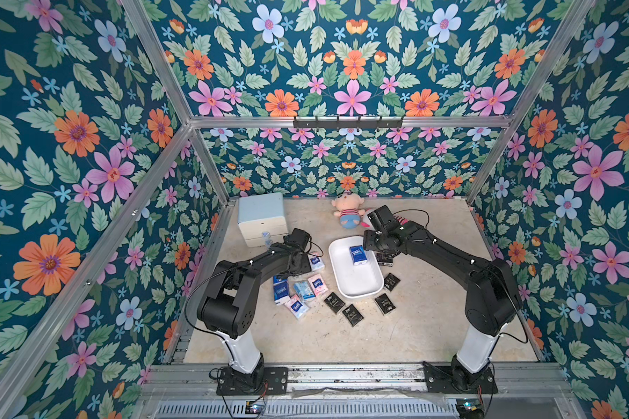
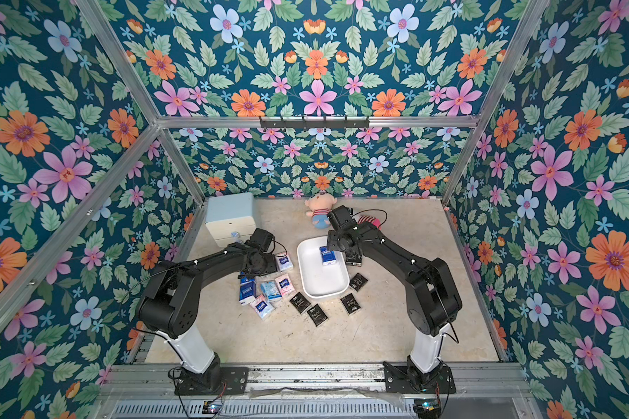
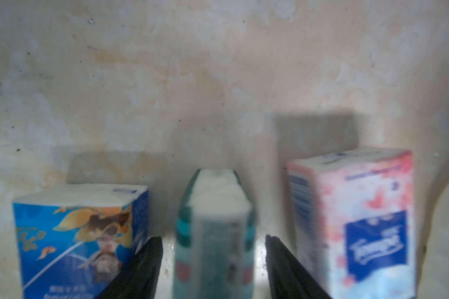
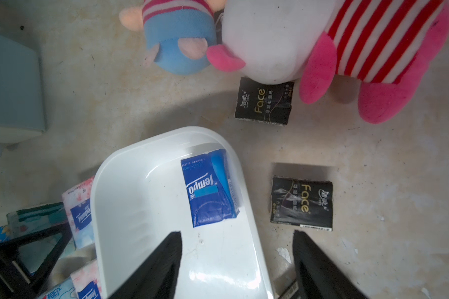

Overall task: Put the pocket tissues into the storage box
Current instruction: Pick up the pocket tissues from the center of the board, then place the pocket tissues in the storage box.

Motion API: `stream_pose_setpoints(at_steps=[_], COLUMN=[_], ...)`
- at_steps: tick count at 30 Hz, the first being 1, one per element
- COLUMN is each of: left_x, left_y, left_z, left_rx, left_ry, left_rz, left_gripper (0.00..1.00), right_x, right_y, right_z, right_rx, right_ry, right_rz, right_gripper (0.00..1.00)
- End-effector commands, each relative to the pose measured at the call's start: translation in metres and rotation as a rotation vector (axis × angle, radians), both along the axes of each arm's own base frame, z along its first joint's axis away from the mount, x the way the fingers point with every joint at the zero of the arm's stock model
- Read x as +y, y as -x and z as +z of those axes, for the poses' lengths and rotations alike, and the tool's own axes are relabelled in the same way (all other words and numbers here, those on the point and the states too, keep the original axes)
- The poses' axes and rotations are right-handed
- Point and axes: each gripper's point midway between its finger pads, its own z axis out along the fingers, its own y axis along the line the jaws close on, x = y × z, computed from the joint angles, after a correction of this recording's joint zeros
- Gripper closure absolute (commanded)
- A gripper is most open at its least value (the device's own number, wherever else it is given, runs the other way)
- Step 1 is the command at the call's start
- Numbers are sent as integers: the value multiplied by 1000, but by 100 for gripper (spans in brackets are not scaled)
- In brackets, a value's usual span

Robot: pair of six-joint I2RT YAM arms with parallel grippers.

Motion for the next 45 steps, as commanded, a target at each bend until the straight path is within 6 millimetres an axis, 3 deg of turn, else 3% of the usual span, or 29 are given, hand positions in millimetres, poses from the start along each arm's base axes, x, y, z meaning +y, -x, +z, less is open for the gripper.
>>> stream_pose_setpoints(at_steps=[1,3,9,11,17,22,26,30,34,38,40,45], left_x=[3,2,-2,-2,-21,-79,-125,-163,-190,-184,-179,-175], left_y=[1,-1,-6,-6,-10,-17,-22,-24,-23,-29,-32,-41], left_z=[0,4,25,34,73,113,130,127,105,73,61,49], left_rx=[3,-10,-58,-72,-143,-230,-275,-261,-222,-182,-176,-187], left_ry=[-10,-5,24,27,136,380,535,598,577,515,482,459], left_rz=[6,7,-3,-5,-30,-115,-152,-196,-224,-135,-97,-35], left_gripper=[33,39,83,90,89,88,88,89,89,88,88,88], right_x=[1,0,2,2,-2,-10,-12,-16,-21,-25,-27,-32], right_y=[1,2,4,4,6,10,14,17,20,23,27,31], right_z=[2,3,4,2,2,3,3,7,7,4,17,16], right_rx=[5,4,4,7,-2,-15,-18,-23,-21,-16,-46,-48], right_ry=[-5,-6,-22,-24,-23,-12,-16,-19,-32,-29,-55,-46], right_rz=[6,3,3,3,-8,-23,-29,-33,-46,-58,-63,-70], right_gripper=[28,28,28,28,28,27,27,27,27,27,27,27])
